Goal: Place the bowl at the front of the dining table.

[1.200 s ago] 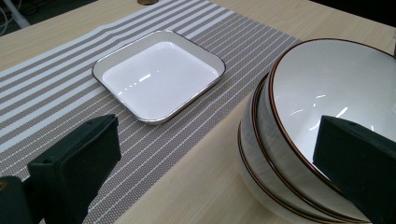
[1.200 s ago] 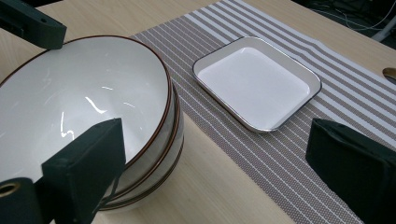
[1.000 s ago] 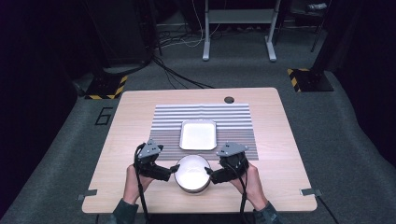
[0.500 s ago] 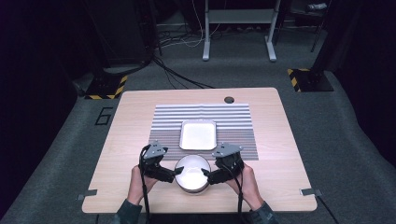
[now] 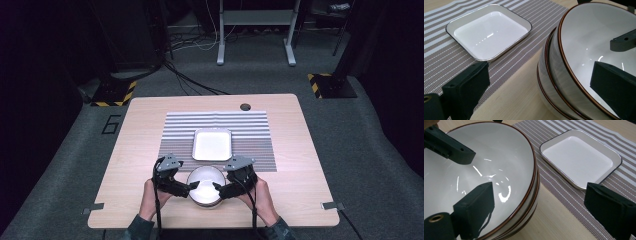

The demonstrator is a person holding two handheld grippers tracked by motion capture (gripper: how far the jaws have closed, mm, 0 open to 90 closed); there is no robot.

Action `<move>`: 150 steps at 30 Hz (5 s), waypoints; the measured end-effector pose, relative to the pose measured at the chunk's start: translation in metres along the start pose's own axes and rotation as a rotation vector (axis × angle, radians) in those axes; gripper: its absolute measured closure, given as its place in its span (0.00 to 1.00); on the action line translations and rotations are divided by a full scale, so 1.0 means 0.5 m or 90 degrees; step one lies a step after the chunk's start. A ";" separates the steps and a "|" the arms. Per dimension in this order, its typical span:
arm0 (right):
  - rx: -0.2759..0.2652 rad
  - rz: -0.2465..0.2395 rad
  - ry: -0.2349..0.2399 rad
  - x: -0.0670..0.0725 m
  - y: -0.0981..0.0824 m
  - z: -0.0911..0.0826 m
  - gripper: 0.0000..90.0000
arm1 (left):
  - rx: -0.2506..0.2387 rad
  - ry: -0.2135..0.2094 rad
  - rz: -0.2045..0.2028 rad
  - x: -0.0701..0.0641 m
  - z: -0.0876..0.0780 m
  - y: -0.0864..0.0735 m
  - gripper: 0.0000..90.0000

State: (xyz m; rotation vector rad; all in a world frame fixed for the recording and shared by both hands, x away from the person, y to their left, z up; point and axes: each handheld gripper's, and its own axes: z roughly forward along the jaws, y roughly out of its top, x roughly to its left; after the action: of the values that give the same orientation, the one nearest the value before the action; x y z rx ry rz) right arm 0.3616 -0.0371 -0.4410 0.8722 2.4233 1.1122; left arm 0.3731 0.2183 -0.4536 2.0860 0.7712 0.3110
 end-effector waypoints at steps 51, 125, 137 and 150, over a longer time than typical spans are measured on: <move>0.005 -0.006 -0.031 0.041 -0.018 0.031 0.61 | 0.034 0.063 0.070 -0.065 0.020 -0.008 0.57; -0.212 -0.088 -0.152 0.057 0.038 -0.045 0.90 | -0.082 0.142 0.107 -0.077 -0.039 0.064 0.86; -0.224 -0.085 -0.152 0.038 0.060 -0.048 0.90 | -0.090 0.145 0.112 -0.062 -0.044 0.092 0.86; -0.226 -0.084 -0.148 0.012 0.089 -0.040 0.90 | -0.097 0.137 0.102 -0.032 -0.044 0.120 0.86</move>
State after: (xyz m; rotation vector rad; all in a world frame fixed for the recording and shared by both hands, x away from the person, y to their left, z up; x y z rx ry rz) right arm 0.3638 -0.0218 -0.3944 0.6728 1.9840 1.2620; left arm 0.3747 0.1965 -0.3916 1.9944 0.6828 0.6714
